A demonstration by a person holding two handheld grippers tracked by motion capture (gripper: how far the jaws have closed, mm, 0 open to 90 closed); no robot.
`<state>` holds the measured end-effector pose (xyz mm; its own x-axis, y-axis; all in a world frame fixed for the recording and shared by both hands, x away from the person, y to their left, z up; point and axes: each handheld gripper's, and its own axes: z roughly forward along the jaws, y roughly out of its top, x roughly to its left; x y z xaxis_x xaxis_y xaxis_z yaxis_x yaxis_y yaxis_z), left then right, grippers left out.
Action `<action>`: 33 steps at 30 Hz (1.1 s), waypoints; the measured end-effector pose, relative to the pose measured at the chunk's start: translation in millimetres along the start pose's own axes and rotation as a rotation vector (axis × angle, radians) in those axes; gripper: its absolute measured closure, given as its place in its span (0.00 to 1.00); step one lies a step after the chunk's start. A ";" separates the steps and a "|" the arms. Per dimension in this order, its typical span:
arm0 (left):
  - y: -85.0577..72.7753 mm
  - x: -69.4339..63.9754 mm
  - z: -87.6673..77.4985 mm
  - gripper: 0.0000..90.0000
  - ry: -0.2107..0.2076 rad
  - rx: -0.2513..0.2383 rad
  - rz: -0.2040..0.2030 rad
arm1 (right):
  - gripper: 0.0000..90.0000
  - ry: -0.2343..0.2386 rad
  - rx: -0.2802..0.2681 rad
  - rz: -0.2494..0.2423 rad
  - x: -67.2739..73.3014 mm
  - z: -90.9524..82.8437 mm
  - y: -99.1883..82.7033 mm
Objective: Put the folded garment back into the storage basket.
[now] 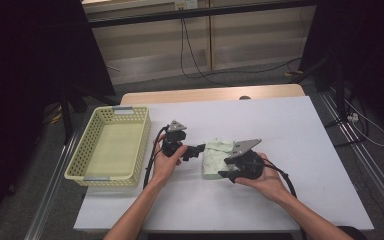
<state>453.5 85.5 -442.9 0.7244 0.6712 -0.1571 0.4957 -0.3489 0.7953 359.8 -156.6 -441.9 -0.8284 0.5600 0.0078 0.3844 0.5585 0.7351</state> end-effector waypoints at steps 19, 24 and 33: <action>15.5 1.7 30.9 0.28 -0.046 0.094 -0.053 | 0.59 0.026 0.076 -0.035 0.5 13.6 -7.8; 14.2 -1.1 35.0 0.42 -0.082 0.108 -0.064 | 0.59 0.025 0.068 -0.028 0.8 14.1 -8.8; 9.5 -3.1 42.7 0.56 -0.111 0.143 -0.080 | 0.61 0.016 0.072 -0.029 0.4 14.4 -8.3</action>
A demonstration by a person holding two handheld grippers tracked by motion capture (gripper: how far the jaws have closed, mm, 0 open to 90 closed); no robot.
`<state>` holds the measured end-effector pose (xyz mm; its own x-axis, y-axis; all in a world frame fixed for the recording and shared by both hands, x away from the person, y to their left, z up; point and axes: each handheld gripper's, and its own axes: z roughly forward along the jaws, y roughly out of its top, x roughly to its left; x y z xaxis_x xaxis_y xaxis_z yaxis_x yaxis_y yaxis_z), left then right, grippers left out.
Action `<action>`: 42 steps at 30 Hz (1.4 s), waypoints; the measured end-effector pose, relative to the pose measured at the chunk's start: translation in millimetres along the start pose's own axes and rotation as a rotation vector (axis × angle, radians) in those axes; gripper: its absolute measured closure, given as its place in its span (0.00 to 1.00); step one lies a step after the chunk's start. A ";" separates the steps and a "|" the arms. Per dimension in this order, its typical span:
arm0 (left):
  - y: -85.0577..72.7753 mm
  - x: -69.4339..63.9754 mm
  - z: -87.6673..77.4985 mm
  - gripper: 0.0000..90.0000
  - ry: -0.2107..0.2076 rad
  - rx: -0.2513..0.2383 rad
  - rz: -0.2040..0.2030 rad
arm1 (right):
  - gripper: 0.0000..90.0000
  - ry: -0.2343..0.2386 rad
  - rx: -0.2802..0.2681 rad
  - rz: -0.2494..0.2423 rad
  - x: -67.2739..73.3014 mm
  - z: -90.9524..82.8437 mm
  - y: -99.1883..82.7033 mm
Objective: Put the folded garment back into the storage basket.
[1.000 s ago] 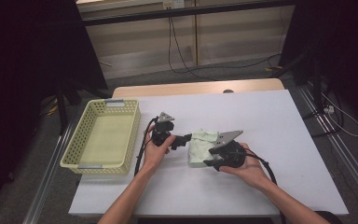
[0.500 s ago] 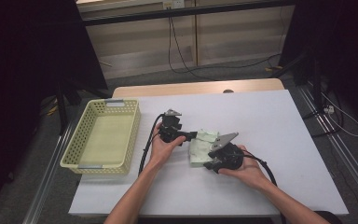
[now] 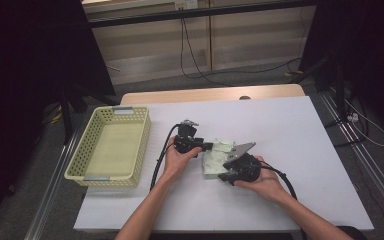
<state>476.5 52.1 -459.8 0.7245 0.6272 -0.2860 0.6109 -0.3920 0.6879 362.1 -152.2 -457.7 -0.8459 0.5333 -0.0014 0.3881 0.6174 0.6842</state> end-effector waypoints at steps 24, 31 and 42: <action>-0.2 -9.3 1.4 0.92 -0.024 -0.025 -0.023 | 0.58 -0.014 -0.066 0.036 -5.6 -11.0 4.5; -0.2 -9.8 4.4 0.92 -0.009 -0.038 -0.031 | 0.60 0.012 -0.045 0.005 -1.6 -3.2 4.6; 0.0 -8.1 4.8 0.92 -0.001 -0.045 -0.033 | 0.63 -0.015 -0.001 -0.030 1.1 5.4 4.8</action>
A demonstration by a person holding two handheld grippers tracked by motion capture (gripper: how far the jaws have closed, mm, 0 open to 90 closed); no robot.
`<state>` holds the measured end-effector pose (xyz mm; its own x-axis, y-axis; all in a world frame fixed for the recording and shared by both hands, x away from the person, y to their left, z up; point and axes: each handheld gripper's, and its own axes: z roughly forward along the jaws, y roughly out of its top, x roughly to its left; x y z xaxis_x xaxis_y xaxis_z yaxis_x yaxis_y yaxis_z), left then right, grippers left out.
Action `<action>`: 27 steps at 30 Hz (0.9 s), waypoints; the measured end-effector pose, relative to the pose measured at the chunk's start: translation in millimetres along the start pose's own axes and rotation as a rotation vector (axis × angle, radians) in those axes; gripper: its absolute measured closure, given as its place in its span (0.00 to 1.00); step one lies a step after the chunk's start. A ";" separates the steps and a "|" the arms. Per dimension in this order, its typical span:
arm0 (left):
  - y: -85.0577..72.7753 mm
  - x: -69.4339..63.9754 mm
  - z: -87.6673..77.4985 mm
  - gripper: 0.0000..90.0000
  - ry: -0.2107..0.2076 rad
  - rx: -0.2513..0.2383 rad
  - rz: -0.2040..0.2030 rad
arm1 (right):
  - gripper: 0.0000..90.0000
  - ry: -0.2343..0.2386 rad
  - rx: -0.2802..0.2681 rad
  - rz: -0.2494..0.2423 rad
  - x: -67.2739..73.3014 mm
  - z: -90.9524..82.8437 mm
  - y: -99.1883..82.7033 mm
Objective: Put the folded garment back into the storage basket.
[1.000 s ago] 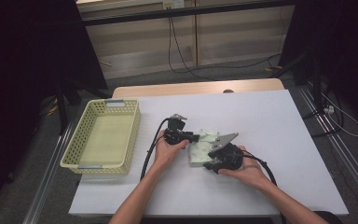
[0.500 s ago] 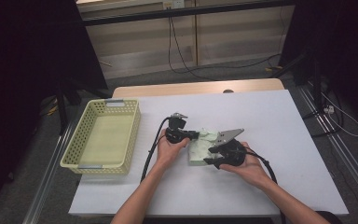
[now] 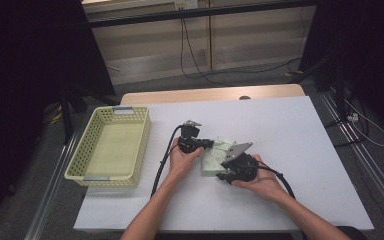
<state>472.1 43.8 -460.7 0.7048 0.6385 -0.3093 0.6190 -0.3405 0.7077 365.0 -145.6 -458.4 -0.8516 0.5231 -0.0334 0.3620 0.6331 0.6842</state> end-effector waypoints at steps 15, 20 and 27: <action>1.8 -4.2 -1.6 0.92 0.013 -0.037 0.004 | 0.92 -0.029 -0.002 0.004 -4.2 1.5 2.5; 2.2 -3.6 -2.7 0.93 0.007 -0.035 0.006 | 0.95 -0.036 -0.012 0.018 -4.8 1.0 2.2; 3.6 -4.1 -5.9 0.93 -0.005 -0.049 0.000 | 0.96 -0.032 -0.026 0.031 -5.5 -1.4 2.9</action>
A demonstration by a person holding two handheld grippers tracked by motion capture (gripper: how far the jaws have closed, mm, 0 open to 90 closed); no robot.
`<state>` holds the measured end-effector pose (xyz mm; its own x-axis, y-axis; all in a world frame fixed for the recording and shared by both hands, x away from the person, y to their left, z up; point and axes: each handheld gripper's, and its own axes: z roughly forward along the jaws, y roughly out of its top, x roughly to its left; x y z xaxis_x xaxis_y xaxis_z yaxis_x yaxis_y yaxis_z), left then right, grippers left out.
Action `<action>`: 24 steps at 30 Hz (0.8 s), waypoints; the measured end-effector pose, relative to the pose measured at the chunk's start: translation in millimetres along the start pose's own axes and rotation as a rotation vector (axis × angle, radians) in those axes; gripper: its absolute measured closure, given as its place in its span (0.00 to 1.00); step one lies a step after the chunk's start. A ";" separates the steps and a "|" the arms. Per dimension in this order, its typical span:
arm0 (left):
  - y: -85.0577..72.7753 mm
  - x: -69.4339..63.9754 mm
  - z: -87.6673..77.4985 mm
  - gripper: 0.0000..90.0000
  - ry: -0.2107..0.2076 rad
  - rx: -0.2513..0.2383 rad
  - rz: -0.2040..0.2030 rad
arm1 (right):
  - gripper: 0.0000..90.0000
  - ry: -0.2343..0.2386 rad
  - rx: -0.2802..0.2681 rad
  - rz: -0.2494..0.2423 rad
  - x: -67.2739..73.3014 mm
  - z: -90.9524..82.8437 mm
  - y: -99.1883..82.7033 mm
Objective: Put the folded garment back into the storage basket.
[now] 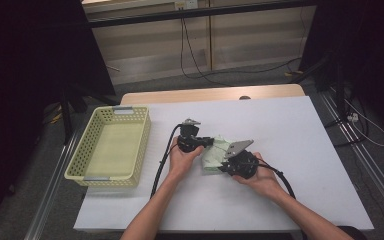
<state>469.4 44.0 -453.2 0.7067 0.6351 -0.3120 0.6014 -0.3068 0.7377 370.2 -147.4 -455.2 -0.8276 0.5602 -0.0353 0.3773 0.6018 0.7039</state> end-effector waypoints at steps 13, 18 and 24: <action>4.0 -3.5 -6.9 0.93 0.001 -0.025 0.012 | 0.96 0.006 -0.042 0.013 -1.2 -7.7 2.2; 5.6 -3.3 -11.3 0.93 0.004 -0.039 0.007 | 0.96 0.010 -0.056 0.023 -0.9 -9.7 4.0; 8.5 -4.9 -16.6 0.93 0.011 -0.050 0.016 | 0.96 0.015 -0.078 0.030 -1.6 -13.3 7.9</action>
<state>464.9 50.1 -435.5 0.7118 0.6380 -0.2939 0.5705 -0.2810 0.7717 369.0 -151.1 -440.1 -0.8227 0.5685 -0.0038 0.3688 0.5387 0.7575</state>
